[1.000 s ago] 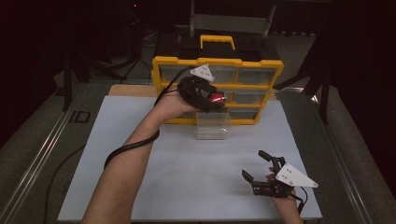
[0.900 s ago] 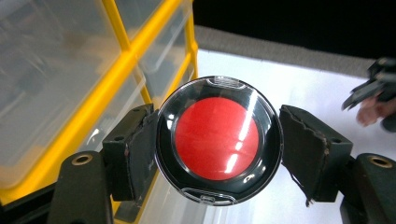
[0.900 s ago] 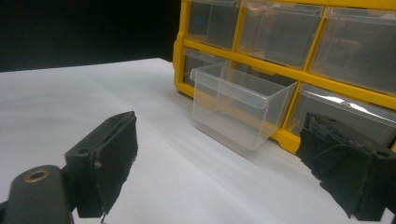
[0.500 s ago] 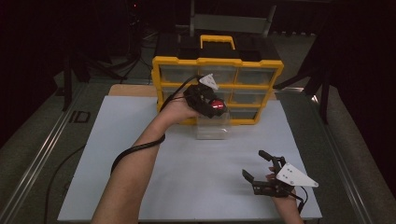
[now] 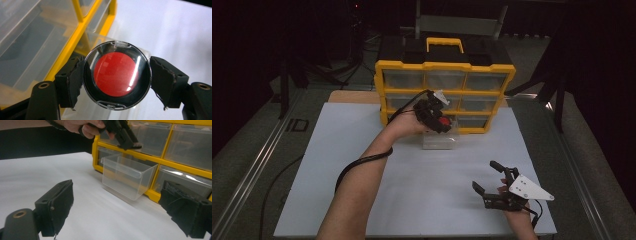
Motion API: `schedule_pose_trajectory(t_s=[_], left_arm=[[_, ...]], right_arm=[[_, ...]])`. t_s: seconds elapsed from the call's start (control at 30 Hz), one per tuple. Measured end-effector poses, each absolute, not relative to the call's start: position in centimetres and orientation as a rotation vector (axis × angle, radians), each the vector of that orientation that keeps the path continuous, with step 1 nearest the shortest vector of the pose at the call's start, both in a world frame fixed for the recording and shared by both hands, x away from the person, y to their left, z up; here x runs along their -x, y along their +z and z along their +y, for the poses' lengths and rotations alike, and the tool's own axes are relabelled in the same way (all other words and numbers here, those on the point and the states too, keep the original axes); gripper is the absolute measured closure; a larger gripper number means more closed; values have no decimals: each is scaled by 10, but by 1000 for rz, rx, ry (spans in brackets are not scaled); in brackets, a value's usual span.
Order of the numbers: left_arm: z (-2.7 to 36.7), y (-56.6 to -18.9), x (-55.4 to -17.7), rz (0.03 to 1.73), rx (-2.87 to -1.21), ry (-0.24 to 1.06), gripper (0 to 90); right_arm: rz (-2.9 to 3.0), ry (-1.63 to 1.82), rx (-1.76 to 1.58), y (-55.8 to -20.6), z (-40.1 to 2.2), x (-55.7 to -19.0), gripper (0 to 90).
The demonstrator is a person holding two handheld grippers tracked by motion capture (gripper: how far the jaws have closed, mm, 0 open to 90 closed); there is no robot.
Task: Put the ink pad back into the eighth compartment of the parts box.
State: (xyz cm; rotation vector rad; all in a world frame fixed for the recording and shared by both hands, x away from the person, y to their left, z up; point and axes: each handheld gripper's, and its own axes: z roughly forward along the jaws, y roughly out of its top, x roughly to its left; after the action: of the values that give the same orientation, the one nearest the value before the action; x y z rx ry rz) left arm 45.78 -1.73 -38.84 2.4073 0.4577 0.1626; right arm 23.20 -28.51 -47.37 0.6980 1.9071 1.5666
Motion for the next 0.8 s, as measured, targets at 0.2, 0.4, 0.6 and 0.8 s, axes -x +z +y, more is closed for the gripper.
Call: schedule_pose_trajectory(t_s=[0.2,0.4,0.6,0.8], left_arm=[[-20,-398,-462,523,-2421,166,308],[-23,-407,-470,562,-2453,100,204],[-25,-408,-466,535,-2445,56,1],[-22,-402,-463,520,-2424,59,1]], right_arm=[[1909,1562,-702,-474,-286,-232,116],[1919,1556,-690,-474,-284,-232,116],[1916,1566,-702,-475,-286,-233,116],[1915,1563,-697,-474,-285,-232,116]])
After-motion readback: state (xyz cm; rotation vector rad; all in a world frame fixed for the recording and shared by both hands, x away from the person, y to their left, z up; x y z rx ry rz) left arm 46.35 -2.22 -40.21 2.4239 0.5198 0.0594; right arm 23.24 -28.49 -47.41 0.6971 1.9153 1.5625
